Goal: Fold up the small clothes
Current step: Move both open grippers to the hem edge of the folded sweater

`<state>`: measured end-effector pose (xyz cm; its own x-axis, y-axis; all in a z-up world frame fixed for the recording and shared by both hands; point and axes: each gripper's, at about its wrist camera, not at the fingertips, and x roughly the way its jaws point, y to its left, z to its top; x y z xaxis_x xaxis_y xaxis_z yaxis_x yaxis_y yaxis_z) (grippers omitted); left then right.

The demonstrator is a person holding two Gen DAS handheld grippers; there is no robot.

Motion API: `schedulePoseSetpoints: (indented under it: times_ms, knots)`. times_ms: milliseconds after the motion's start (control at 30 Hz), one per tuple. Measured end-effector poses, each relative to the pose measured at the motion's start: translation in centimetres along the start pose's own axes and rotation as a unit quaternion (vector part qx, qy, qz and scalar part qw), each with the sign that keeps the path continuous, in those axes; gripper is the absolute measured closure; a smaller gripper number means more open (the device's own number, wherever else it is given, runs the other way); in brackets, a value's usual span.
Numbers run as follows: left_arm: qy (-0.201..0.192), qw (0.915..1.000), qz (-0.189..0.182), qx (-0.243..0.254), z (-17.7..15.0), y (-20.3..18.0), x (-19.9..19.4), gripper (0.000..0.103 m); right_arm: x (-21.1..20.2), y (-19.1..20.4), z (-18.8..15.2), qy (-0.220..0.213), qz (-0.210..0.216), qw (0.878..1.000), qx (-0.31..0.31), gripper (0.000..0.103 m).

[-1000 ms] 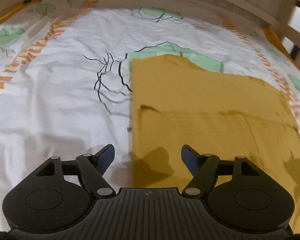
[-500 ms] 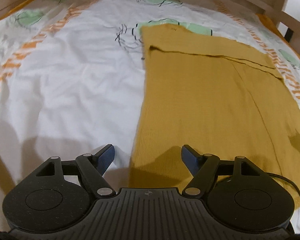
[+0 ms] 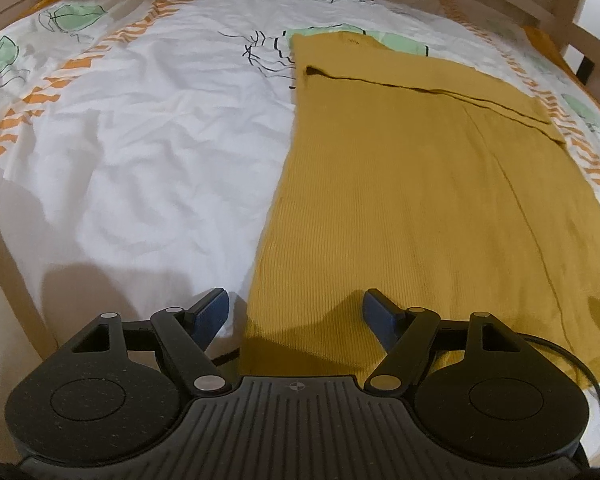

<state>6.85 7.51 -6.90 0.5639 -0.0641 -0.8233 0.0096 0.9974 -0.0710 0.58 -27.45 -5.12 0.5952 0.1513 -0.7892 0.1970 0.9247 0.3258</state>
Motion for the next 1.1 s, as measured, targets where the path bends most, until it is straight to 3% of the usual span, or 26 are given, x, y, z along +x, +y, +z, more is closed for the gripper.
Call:
schedulePoseSetpoints:
  times_ms: [467,933,1100]
  knots:
    - [-0.028,0.9995,-0.013,-0.003,-1.3,0.4,-0.2,0.027,0.5,0.1,-0.8,-0.002,-0.002,1.0,-0.006,0.0]
    - [0.008,0.9976,-0.068,-0.002,-2.7,1.3,-1.8,0.028,0.2,0.3,-1.0,0.004,0.011,1.0,-0.014,0.0]
    - [0.017,0.9961,-0.086,-0.009,-3.0,1.6,-2.2,0.034,-0.2,0.2,-1.1,0.019,0.037,0.999,-0.003,0.0]
